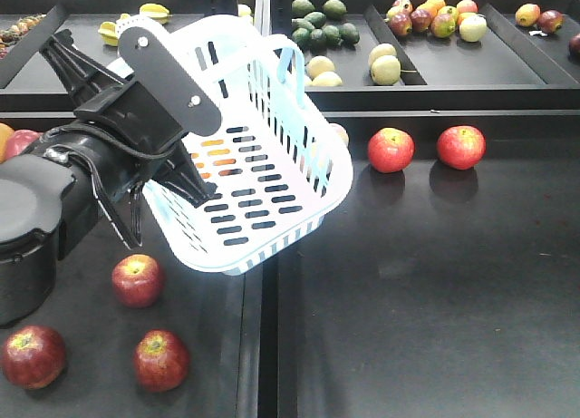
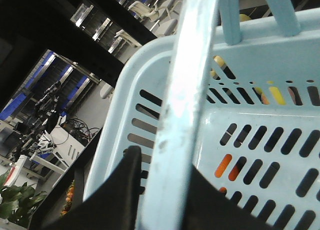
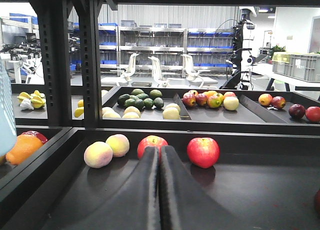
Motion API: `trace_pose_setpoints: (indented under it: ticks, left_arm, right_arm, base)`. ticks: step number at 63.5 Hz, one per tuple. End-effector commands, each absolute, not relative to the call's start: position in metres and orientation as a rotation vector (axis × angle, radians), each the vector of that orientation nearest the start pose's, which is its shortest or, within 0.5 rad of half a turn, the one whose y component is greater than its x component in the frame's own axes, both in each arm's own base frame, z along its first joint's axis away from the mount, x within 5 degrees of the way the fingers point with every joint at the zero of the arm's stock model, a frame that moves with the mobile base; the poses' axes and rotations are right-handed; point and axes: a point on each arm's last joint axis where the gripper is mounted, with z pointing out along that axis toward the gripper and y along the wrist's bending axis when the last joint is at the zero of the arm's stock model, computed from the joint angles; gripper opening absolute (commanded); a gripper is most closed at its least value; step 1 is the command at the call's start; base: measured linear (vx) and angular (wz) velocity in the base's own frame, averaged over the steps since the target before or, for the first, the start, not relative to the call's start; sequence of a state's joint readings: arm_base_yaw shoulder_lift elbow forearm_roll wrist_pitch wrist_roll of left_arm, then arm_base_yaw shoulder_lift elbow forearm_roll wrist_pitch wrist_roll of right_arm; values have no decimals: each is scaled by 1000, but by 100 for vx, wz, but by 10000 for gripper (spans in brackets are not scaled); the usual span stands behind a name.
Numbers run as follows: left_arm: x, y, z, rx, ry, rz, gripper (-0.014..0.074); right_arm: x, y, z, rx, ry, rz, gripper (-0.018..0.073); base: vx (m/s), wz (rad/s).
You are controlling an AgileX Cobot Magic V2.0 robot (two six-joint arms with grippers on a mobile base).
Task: Pick three apples into basket with both arms
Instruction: 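Hold the basket up with the left gripper while driving away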
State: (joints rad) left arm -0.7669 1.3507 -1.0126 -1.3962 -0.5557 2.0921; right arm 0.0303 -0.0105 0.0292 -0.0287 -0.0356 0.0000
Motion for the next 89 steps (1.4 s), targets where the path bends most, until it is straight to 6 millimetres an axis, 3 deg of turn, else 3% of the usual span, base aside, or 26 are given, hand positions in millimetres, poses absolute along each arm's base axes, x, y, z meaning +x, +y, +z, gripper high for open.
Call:
trace_pose_setpoints:
  ticks: [1, 89]
  left_arm:
    - [244, -167, 381, 769, 1424, 466, -8]
    - [244, -167, 381, 771, 1424, 464, -7]
  right_arm:
    - [56, 2, 210, -49, 1403, -5, -9]
    - [56, 2, 210, -49, 1403, -5, -9]
  base:
    - [0, 0]
    - [0, 2]
